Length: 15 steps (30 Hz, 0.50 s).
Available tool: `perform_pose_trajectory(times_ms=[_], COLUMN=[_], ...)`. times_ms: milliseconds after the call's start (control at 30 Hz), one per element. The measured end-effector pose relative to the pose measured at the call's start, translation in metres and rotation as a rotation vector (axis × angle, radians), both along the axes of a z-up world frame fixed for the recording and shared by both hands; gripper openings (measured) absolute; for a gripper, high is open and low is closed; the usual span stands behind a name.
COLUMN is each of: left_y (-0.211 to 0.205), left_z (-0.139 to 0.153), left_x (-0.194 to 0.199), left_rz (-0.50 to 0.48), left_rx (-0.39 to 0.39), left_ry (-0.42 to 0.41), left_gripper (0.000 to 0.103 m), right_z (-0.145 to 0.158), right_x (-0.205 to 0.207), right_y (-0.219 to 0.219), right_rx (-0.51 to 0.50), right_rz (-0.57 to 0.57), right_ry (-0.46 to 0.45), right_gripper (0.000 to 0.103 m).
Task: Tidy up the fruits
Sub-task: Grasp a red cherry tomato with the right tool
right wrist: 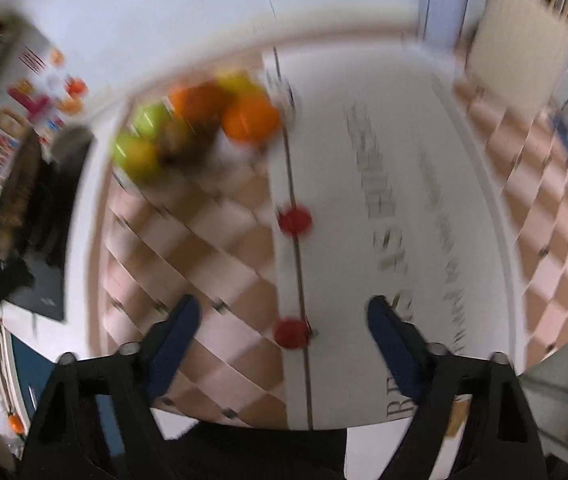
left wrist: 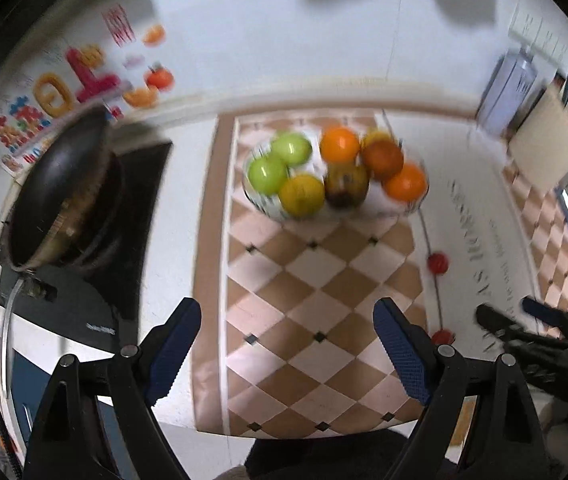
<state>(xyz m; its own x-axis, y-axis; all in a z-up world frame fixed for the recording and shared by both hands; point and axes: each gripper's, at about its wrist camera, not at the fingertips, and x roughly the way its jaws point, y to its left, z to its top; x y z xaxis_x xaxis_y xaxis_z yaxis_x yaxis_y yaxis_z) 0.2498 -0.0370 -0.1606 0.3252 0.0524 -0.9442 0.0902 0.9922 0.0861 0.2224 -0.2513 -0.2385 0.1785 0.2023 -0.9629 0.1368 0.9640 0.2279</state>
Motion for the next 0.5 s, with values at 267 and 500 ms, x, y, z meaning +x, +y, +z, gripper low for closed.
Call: perform_pose_trajectory(times_ms=[267, 500], left_y=[-0.028, -0.057], left_z=[-0.066, -0.084], left_x=[0.024, 0.043], left_rz=[-0.039, -0.079], left_rx=[0.028, 0.007], left_ry=[0.197, 0.258], left_gripper=[0.088, 0.088], right_z=[-0.079, -0.071], right_x=[-0.005, -0.004], right_y=[0.008, 0.009], right_rx=[0.054, 0.073], right_rz=[0.031, 0.053], right_ry=[0.122, 0.067], right_gripper=[0.043, 0.035])
